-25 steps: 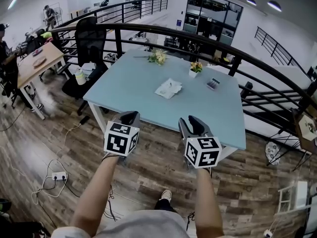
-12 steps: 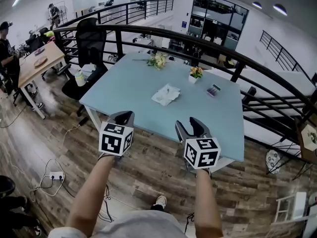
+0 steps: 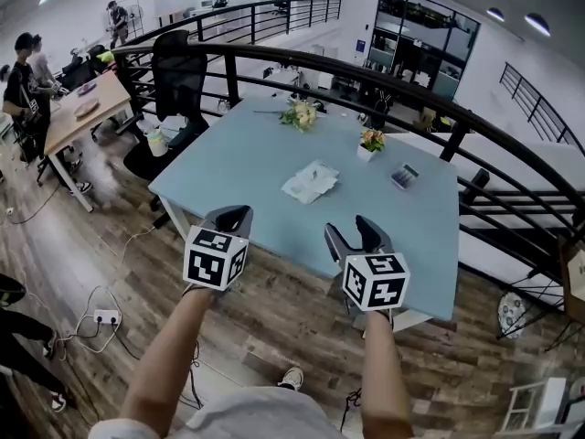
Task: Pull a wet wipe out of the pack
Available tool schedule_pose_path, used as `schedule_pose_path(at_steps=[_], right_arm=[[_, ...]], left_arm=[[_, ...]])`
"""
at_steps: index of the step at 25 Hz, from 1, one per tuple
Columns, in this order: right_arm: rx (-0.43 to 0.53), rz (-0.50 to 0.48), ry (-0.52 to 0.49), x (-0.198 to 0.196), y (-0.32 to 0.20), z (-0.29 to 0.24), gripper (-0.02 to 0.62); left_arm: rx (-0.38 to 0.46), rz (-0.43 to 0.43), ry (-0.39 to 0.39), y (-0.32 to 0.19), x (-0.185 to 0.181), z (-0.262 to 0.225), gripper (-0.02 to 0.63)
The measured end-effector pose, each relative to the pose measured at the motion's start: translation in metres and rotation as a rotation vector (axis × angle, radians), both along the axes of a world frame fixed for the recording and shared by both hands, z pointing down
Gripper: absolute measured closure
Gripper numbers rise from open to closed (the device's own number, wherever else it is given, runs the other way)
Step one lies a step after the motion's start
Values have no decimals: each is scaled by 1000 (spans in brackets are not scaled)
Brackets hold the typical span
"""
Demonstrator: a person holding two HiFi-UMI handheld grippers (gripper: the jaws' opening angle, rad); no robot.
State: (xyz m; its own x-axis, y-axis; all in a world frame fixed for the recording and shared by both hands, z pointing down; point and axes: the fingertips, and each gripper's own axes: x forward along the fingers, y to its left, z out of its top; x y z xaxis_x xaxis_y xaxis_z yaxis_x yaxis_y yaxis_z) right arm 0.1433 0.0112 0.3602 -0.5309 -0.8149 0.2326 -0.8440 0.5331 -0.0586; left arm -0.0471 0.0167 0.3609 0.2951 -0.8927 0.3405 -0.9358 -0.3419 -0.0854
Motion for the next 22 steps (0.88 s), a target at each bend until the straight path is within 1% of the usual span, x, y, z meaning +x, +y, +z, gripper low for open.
schedule_pose_path(at_steps=[3, 7, 14, 22], right_arm=[[-1, -15, -1, 4, -12, 1, 327], [-2, -33, 3, 10, -27, 3, 318], [-1, -56, 13, 25, -46, 8, 318], [-1, -48, 13, 44, -57, 12, 318]], left_arm=[[-1, -11, 3, -11, 6, 0, 612], [3, 3, 17, -25, 20, -1, 612], [2, -9, 7, -44, 41, 4, 612], [9, -6, -3, -57, 60, 5, 612]])
